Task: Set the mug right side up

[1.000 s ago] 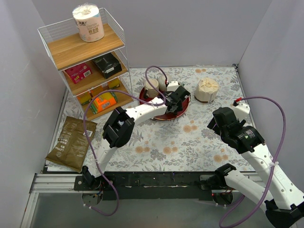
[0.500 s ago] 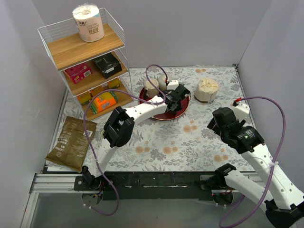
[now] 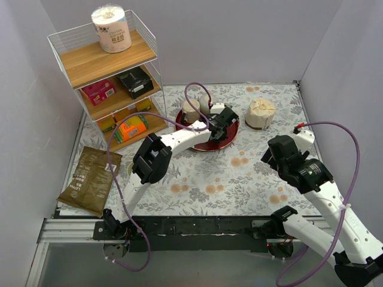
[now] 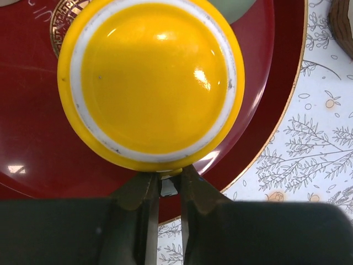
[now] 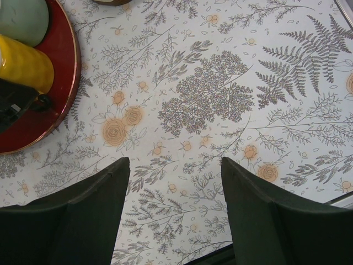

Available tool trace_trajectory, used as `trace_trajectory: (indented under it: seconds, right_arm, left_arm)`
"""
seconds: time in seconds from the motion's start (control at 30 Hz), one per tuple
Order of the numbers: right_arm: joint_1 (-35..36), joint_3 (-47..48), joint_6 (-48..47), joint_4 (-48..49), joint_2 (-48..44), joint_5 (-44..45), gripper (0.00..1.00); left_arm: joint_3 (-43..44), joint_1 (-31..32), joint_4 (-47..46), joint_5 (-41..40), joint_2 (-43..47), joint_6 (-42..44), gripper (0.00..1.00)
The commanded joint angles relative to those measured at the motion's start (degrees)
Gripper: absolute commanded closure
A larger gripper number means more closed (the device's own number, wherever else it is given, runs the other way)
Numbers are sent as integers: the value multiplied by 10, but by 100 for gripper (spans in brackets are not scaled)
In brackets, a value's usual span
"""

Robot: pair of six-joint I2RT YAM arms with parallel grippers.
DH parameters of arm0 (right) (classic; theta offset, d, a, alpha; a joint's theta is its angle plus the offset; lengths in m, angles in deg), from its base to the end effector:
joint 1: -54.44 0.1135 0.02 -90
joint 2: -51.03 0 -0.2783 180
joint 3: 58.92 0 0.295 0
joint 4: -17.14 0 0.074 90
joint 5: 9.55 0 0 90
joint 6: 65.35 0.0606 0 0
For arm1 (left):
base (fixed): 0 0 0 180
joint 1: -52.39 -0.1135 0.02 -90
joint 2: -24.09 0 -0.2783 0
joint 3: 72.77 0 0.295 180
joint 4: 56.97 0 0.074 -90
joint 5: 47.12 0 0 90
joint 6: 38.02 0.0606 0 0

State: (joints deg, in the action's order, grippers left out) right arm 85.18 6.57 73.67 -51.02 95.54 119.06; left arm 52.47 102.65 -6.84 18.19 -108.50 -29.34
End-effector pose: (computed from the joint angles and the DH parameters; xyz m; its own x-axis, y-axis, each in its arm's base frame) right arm 0.1736 0.0592 0.3252 -0.4398 0.4248 -0.7913 0.4531 0.8657 0.2130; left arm 0.3841 -0.4223 0.1718 -0.6301 -0.6471 -0.4293 -0.4491 0.7547 -0.4783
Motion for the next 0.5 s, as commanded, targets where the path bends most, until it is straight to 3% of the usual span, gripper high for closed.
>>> trace_trajectory:
  seconds: [0.0,0.17,0.37,0.47]
  right_arm:
    - [-3,5,-5,18,-10,8,26]
    - [-3,-8,-74,105,-30,-77,23]
    - [-3,-16,-129,211,-26,-248,10]
    - [-2,-17,-133,264,-29,-324,9]
  left_arm:
    - [22,-8,11,-8,15,4,100]
    - [4,-10,2,9,64,8,100]
    - [-77,-18,-50,80,191,-12,100]
    - [-127,-28,-87,128,263,-24,100]
